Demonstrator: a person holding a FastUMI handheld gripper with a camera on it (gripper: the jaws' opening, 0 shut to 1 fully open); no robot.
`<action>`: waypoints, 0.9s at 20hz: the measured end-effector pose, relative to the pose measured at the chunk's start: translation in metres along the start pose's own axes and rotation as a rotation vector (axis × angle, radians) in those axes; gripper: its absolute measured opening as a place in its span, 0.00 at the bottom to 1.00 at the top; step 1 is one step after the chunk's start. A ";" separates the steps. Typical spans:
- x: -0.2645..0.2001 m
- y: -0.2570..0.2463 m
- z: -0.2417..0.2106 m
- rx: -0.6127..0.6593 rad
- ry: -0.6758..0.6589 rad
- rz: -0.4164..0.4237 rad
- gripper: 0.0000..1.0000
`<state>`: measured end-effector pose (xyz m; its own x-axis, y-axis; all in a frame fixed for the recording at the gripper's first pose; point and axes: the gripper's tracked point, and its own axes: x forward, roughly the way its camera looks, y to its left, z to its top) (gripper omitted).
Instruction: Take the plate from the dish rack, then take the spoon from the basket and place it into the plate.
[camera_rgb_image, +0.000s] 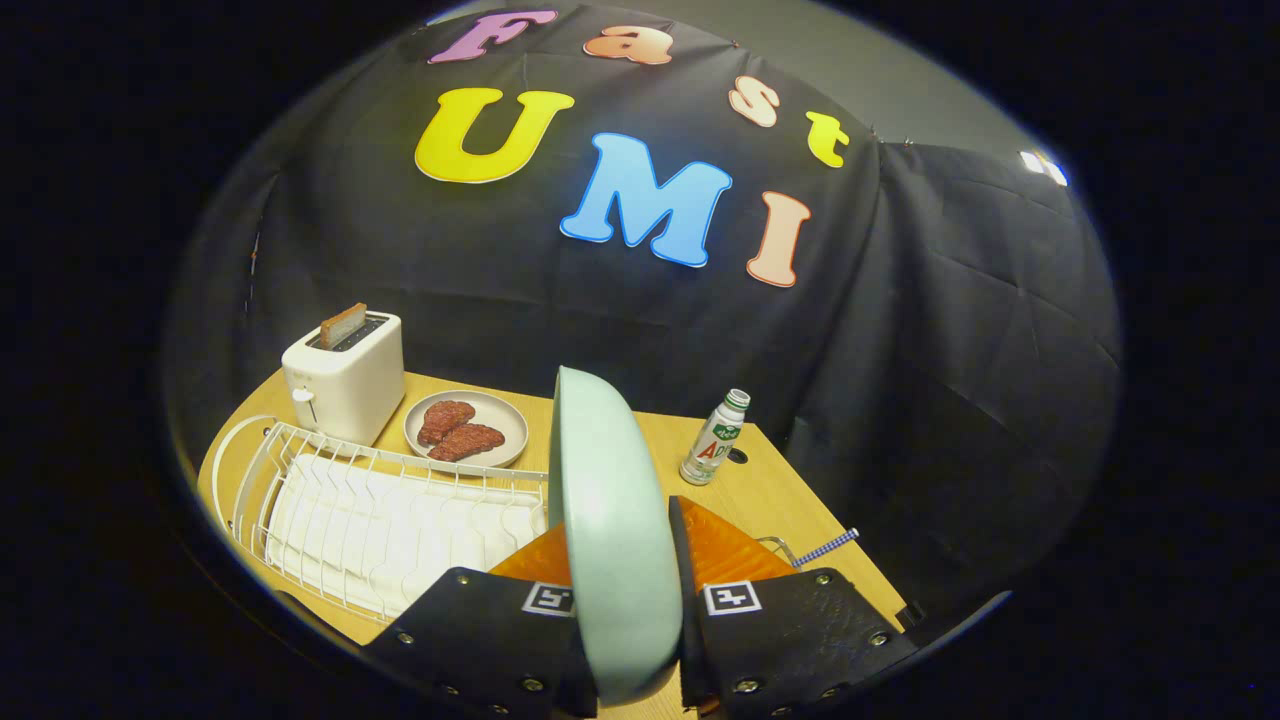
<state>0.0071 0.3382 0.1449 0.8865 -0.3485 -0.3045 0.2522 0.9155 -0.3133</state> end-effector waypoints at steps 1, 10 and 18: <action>-0.010 -0.004 -0.006 0.003 0.003 -0.001 0.30; -0.065 -0.025 -0.103 0.046 0.124 0.047 0.30; -0.070 -0.011 -0.170 0.171 0.251 0.143 0.30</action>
<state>-0.1236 0.3180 0.0172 0.7999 -0.2331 -0.5531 0.2125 0.9718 -0.1022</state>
